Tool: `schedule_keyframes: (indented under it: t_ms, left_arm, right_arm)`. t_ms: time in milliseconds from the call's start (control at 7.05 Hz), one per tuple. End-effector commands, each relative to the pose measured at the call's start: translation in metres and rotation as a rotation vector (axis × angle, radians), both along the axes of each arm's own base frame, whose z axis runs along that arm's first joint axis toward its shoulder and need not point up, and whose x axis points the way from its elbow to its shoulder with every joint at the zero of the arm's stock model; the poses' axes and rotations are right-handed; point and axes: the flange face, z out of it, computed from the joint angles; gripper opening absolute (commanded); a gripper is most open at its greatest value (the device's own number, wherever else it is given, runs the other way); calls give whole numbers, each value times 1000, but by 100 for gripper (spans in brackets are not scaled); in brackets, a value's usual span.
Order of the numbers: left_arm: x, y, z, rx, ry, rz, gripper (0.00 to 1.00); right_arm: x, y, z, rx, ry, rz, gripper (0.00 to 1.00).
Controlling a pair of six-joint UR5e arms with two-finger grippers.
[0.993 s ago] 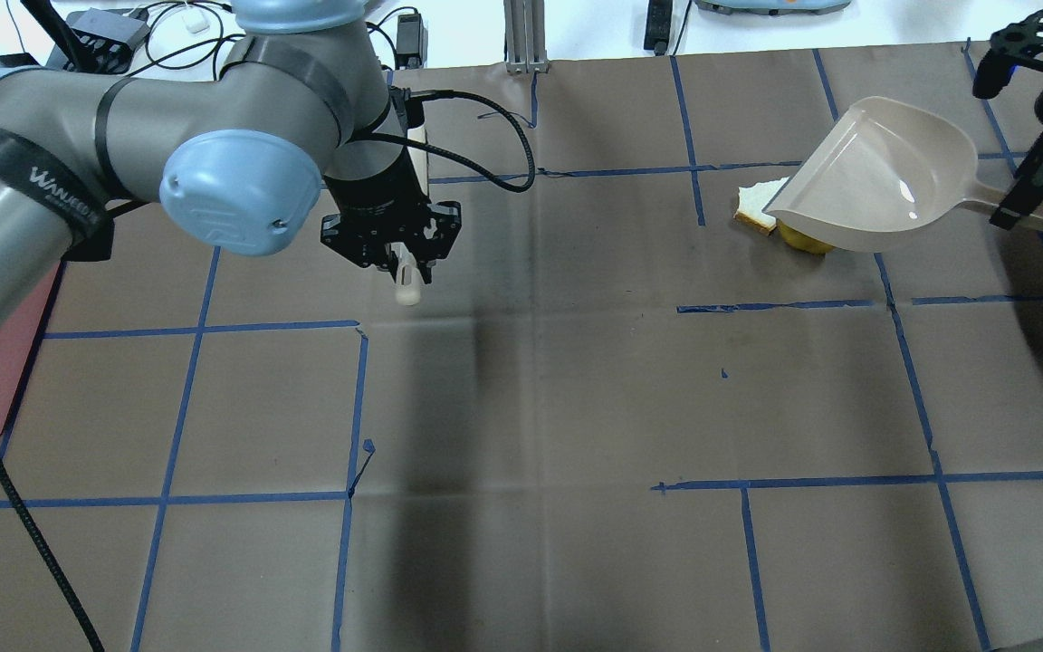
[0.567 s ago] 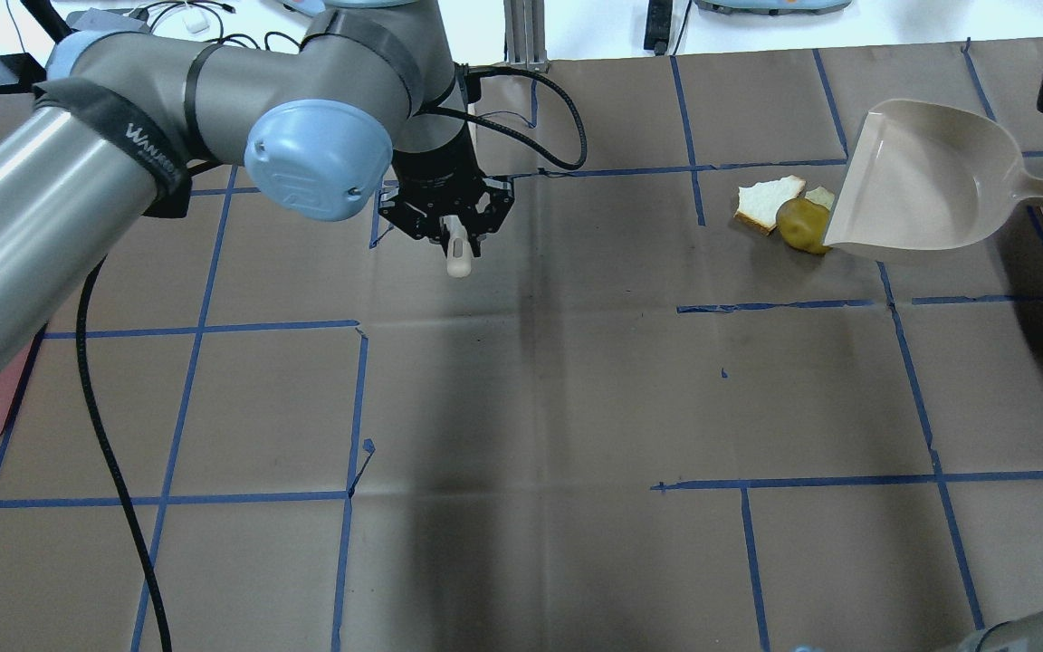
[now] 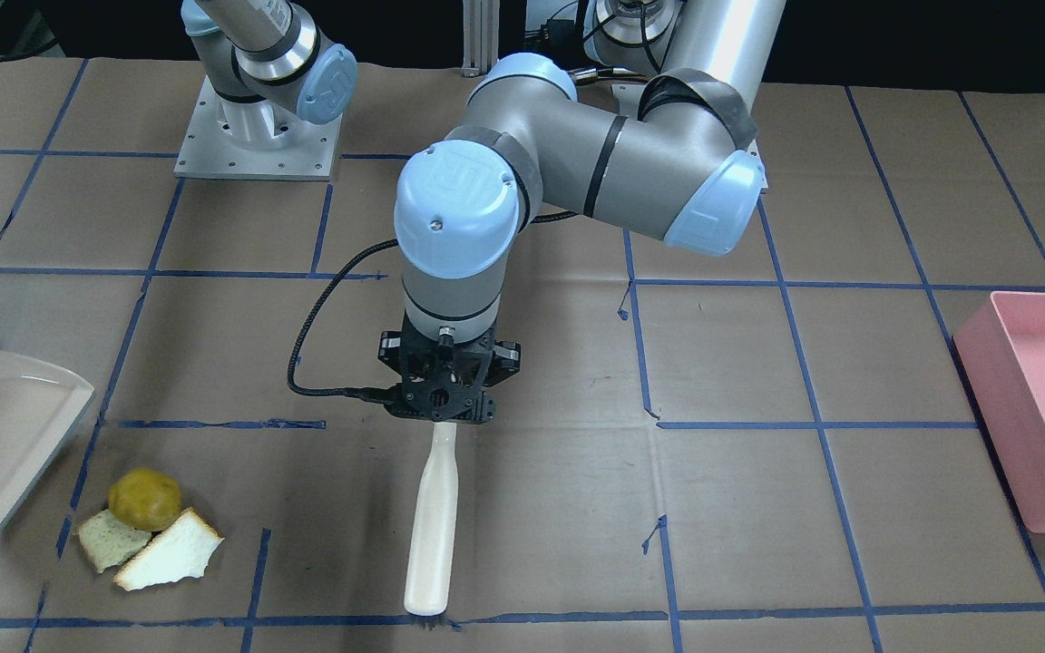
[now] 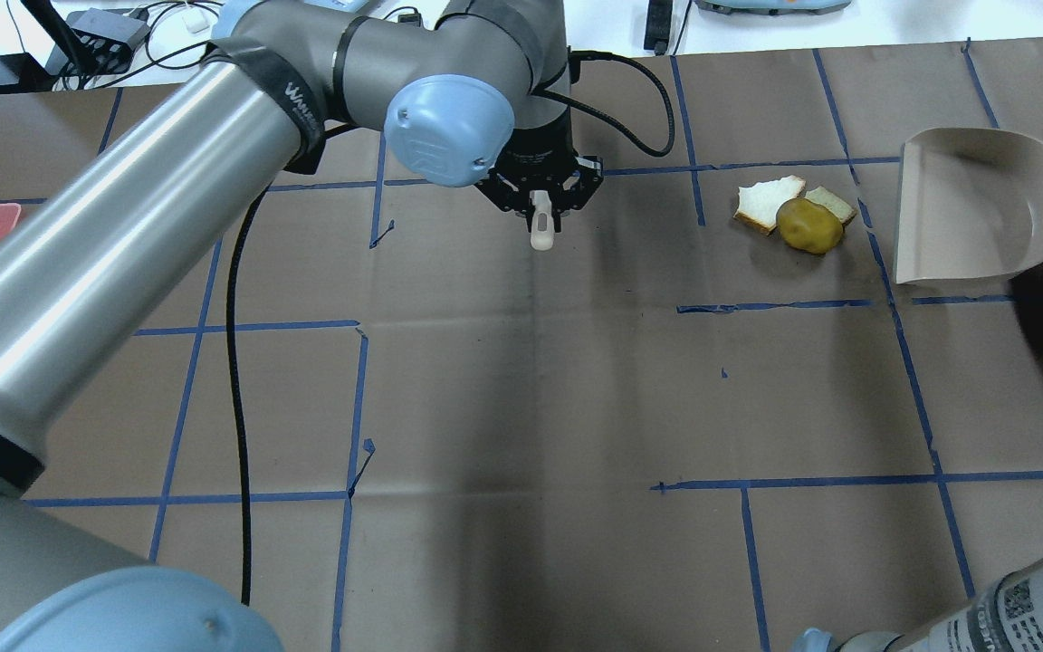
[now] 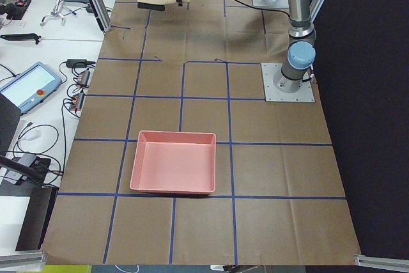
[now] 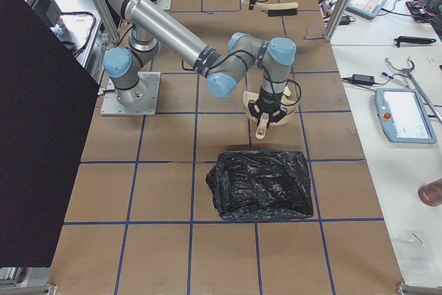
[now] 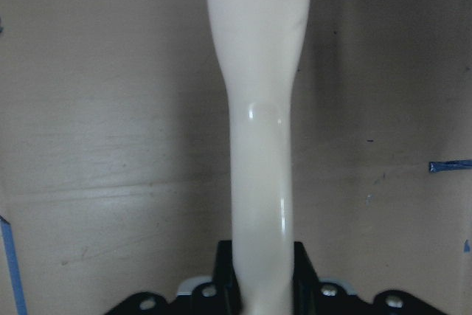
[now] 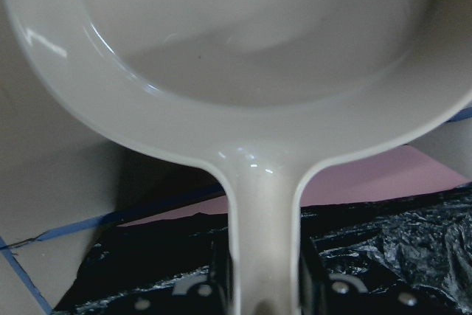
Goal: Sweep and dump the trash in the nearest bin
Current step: 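Move the brush with the left gripper toward the potato and bread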
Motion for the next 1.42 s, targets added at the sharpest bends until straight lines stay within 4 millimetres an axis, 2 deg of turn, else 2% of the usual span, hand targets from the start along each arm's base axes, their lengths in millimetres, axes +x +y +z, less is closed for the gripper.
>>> schedule_keyframes:
  t_ms: [0, 142, 425, 567, 709, 1134, 1276]
  left_arm:
    - [-28, -4, -10, 26, -11, -15, 0]
    - [-35, -9, -21, 41, 4, -17, 0]
    - [-44, -28, -28, 30, 11, -20, 0]
    - [-50, -33, -35, 31, 6, -23, 0]
    - [-52, -36, -42, 36, 3, -23, 0]
    - [-53, -36, -38, 31, 7, -25, 0]
    - [-54, -36, -44, 37, 4, -23, 0]
  right_arm:
    - [-13, -9, -27, 9, 6, 24, 2]
    - [-16, -12, -35, 30, 16, 25, 2]
    - [-19, -15, -39, 29, 33, 35, 2]
    - [-22, -21, -33, 17, 34, 46, 2]
    - [-19, -25, -32, 17, 24, 64, 2]
    - [-12, -32, -47, 4, -40, 100, 2]
    - [-13, -34, -55, 12, -48, 101, 2]
